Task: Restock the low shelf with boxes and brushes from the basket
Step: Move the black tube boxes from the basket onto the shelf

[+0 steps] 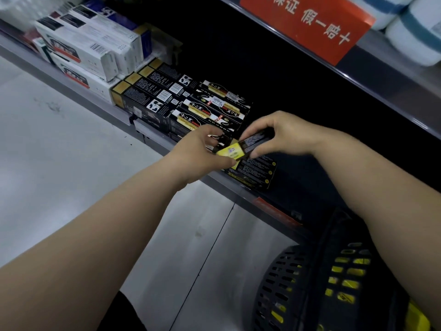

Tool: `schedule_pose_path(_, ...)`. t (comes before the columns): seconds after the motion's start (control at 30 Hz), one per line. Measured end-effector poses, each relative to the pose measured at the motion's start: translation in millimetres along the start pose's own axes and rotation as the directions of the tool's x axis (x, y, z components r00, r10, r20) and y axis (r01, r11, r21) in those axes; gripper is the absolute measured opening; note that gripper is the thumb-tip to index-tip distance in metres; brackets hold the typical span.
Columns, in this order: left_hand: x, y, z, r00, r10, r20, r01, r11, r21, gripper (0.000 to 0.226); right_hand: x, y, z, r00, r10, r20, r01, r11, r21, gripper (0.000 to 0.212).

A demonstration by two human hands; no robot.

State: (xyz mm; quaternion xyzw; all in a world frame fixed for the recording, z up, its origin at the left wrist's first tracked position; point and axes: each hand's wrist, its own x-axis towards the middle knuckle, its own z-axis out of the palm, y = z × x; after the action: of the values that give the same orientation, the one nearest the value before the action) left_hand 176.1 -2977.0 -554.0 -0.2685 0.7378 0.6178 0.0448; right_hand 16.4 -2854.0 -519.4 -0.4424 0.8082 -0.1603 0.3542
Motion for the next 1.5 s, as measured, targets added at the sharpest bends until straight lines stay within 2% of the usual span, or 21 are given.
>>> schedule_pose_path(0.07, 0, -1, 0, 1.0, -0.014, -0.012, 0.014, 1.0, 0.026, 0.063, -4, 22, -12, 0.986, 0.133, -0.102, -0.132, 0.991, 0.015, 0.032)
schedule_pose_path(0.17, 0, -1, -1, 0.999, -0.031, -0.008, 0.031, 0.999, 0.024, 0.052, -3, 56, -20, 0.892, 0.404, -0.204, -0.411, 0.911, 0.01, 0.035)
schedule_pose_path(0.23, -1, -1, 1, 0.999, -0.046, 0.016, 0.045, 0.999, 0.019, 0.044, 4, 70, -14, 0.815, 0.534, -0.226, -0.567, 0.815, -0.118, 0.043)
schedule_pose_path(0.3, -2, -1, 3, 0.998, -0.053, 0.037, 0.052, 0.998, 0.031, 0.038, 12, 73, -1, 0.791, 0.557, -0.254, -0.61, 0.751, -0.251, 0.044)
schedule_pose_path(0.4, -3, 0, 6, 0.998, -0.054, 0.044, 0.052, 0.997, 0.05, 0.033, 26, 72, 25, 0.831, 0.527, -0.179, -0.556, 0.77, -0.314, 0.041)
schedule_pose_path(0.5, -2, 1, 6, 0.998, -0.053, 0.044, 0.051, 0.997, 0.059, 0.03, 33, 72, 43, 0.859, 0.508, -0.072, -0.503, 0.808, -0.307, 0.054)
schedule_pose_path(0.6, -3, 3, 6, 0.997, -0.053, 0.048, 0.05, 0.997, 0.066, 0.03, 34, 73, 44, 0.839, 0.542, -0.038, -0.524, 0.789, -0.321, 0.068)
schedule_pose_path(0.7, -6, 8, 6, 0.998, -0.047, 0.051, 0.044, 0.997, 0.067, 0.029, 33, 73, 41, 0.79, 0.612, -0.042, -0.58, 0.723, -0.376, 0.079)
schedule_pose_path(0.8, -12, 16, 7, 0.998, -0.025, 0.054, 0.022, 0.997, 0.068, 0.028, 31, 66, 38, 0.792, 0.61, 0.018, -0.57, 0.75, -0.336, 0.08)
schedule_pose_path(0.9, -20, 26, 11, 0.998, 0.006, 0.063, -0.011, 0.997, 0.08, 0.027, 21, 48, 21, 0.831, 0.553, -0.063, -0.537, 0.766, -0.353, 0.08)
schedule_pose_path(1.03, -36, 50, 28, 0.986, 0.133, 0.102, -0.147, 0.98, 0.137, 0.026, -22, 6, -18, 0.914, 0.362, -0.185, -0.4, 0.882, -0.248, 0.051)
schedule_pose_path(1.17, -63, 80, 60, 0.921, 0.344, 0.184, -0.373, 0.915, 0.156, 0.017, -112, -27, -23, 0.938, 0.201, -0.283, -0.196, 0.98, 0.045, 0.023)
schedule_pose_path(1.23, -80, 94, 78, 0.872, 0.433, 0.229, -0.472, 0.868, 0.155, 0.011, -167, -34, -15, 0.928, 0.148, -0.342, -0.093, 0.981, 0.171, 0.019)
schedule_pose_path(1.3, -98, 105, 99, 0.814, 0.502, 0.292, -0.559, 0.814, 0.161, 0.009, -224, -31, -3, 0.897, 0.158, -0.413, -0.038, 0.958, 0.283, 0.022)
schedule_pose_path(1.4, -125, 114, 135, 0.733, 0.539, 0.415, -0.646, 0.742, 0.178, 0.01, -305, -10, 22, 0.828, 0.292, -0.479, -0.074, 0.903, 0.423, 0.021)
schedule_pose_path(1.5, -150, 107, 172, 0.63, 0.528, 0.57, -0.748, 0.61, 0.261, 0.012, -378, 29, 52, 0.785, 0.456, -0.419, -0.282, 0.866, 0.413, 0.016)
